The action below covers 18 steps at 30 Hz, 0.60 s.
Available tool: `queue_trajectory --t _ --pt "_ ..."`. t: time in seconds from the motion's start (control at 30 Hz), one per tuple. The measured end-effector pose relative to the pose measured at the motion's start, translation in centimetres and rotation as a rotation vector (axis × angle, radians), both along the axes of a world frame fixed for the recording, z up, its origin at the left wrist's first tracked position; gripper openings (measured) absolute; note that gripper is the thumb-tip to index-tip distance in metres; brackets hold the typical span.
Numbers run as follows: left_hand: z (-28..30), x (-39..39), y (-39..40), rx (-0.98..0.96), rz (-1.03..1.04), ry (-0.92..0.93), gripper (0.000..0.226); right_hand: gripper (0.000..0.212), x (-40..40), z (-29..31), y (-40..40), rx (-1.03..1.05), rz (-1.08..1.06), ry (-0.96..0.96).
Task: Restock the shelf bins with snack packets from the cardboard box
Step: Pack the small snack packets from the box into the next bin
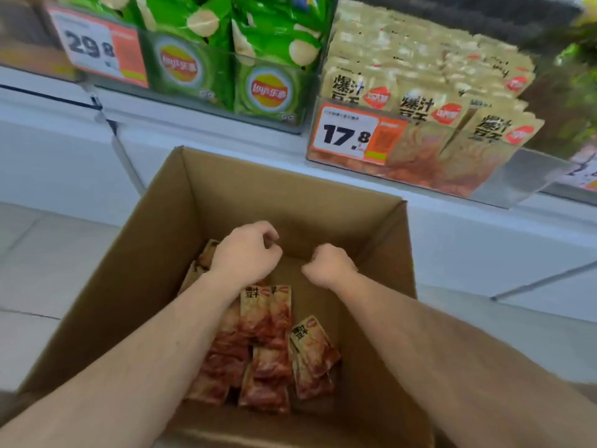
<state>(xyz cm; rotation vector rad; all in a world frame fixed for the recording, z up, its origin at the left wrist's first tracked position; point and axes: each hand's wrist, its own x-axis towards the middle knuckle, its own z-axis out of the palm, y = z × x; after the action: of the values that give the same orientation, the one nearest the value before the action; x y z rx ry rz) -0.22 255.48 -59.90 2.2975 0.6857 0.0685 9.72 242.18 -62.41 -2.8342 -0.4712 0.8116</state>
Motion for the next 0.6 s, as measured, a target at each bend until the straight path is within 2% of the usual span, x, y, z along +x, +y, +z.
queue_trajectory --t 0.1,0.23,0.33,0.47,0.53,0.6 --pt "-2.3 -0.4 0.8 -0.062 0.0 0.078 0.019 0.041 -1.6 -6.9 -1.4 -0.17 -0.096 0.203" --pt "-4.8 -0.3 1.1 -0.125 -0.019 0.133 0.015 0.053 -4.3 -13.2 -3.5 -0.384 -0.048 0.347" --pt "-5.8 -0.1 1.2 -0.178 -0.012 0.157 0.012 0.072 -5.8 -15.3 -4.1 -0.458 -0.081 0.341" --pt "-6.4 -0.1 1.0 -0.235 0.003 0.18 0.012 0.043 -5.9 -15.6 -4.8 -0.439 -0.09 0.202" --pt "-6.5 -0.3 0.7 -0.254 0.011 0.184 0.013 0.041 -5.7 -15.5 -5.2 -0.416 -0.128 0.224" --pt "-6.5 -0.7 0.4 -0.275 0.022 0.196 0.012 0.052 -5.9 -15.7 -5.6 -0.386 -0.195 0.28"
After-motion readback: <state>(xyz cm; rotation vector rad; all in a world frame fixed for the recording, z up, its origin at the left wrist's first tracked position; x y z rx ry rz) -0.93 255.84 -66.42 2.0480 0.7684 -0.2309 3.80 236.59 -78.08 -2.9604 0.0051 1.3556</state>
